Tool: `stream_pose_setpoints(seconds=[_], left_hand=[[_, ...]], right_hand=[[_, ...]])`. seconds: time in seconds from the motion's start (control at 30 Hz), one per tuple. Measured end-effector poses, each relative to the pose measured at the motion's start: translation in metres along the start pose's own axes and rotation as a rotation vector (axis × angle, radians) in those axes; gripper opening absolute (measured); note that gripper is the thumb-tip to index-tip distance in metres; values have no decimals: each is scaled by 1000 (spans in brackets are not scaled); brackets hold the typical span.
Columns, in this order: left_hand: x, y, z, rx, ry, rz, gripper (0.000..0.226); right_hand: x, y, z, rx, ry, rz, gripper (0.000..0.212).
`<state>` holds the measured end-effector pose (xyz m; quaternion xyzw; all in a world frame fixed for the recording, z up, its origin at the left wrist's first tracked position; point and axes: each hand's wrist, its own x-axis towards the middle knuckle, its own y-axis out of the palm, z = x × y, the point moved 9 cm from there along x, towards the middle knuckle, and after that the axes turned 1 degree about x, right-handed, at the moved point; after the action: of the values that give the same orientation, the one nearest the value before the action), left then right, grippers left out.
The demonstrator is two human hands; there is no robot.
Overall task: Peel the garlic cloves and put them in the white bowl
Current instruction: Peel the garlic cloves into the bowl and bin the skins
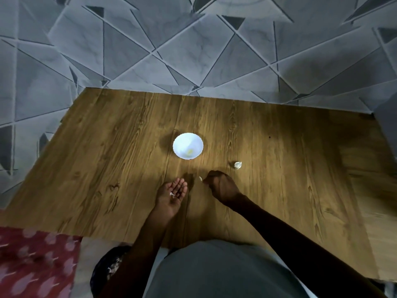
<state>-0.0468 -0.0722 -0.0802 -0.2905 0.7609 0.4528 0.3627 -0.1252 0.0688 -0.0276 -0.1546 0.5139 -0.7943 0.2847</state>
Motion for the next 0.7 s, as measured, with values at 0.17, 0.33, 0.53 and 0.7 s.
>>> stream_pose_setpoints(seconds=[0.17,0.33,0.53,0.7], left_hand=[[0,5,5,32,-8,-16,34],[-2,7,8,71,6,-23,36],[-7,4,17,118,19,-29,34],[-21,9,55,138,-101,-2,36]], right_hand=[[8,0,5,-51,47,16,18],[10,17,8,-137,43,128,46],[-22,-7,21,193,153,40,13],[-38,-16,42,510,202,0,19]])
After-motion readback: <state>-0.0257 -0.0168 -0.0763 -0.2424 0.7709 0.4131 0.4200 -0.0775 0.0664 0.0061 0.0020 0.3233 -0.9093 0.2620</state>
